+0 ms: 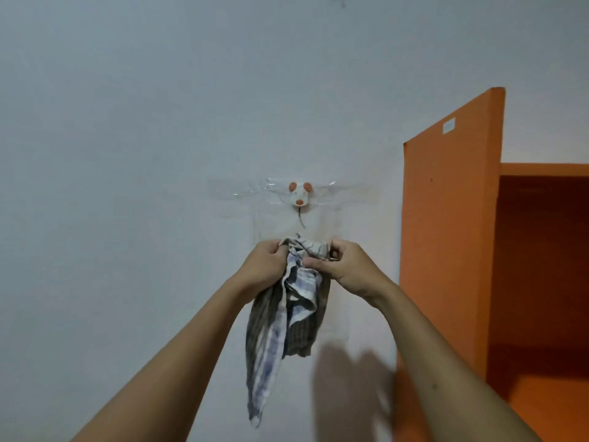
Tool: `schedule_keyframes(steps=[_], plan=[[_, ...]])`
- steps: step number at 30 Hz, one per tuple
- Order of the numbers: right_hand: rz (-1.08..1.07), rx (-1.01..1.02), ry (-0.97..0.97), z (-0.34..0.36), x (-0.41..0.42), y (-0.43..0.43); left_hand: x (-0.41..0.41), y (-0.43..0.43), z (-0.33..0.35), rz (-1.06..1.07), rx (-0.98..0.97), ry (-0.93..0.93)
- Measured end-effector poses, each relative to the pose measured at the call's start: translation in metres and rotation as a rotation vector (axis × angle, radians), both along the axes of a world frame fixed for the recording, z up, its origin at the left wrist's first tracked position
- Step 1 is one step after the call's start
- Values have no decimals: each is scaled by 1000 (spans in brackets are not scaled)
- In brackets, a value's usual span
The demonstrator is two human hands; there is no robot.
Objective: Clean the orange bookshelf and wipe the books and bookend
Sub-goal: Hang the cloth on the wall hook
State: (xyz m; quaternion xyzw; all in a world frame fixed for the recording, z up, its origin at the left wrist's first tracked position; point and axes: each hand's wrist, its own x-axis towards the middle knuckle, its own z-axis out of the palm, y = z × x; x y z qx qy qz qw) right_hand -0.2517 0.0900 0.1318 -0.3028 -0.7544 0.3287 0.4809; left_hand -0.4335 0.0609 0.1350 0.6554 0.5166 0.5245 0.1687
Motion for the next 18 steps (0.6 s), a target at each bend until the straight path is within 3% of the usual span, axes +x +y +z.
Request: schedule_keyframes(steps=[5, 10, 14, 18], plan=[[14, -27, 119, 20, -6, 13, -10, 26, 23, 30, 5, 76], [-310, 198, 18, 37, -18, 44, -17, 60, 39, 188, 142, 177], [-405, 227, -76, 51, -23, 70, -22, 80, 53, 268, 300, 165], [-482, 321, -29, 60, -35, 92, -25, 96, 58, 229, 449, 170]])
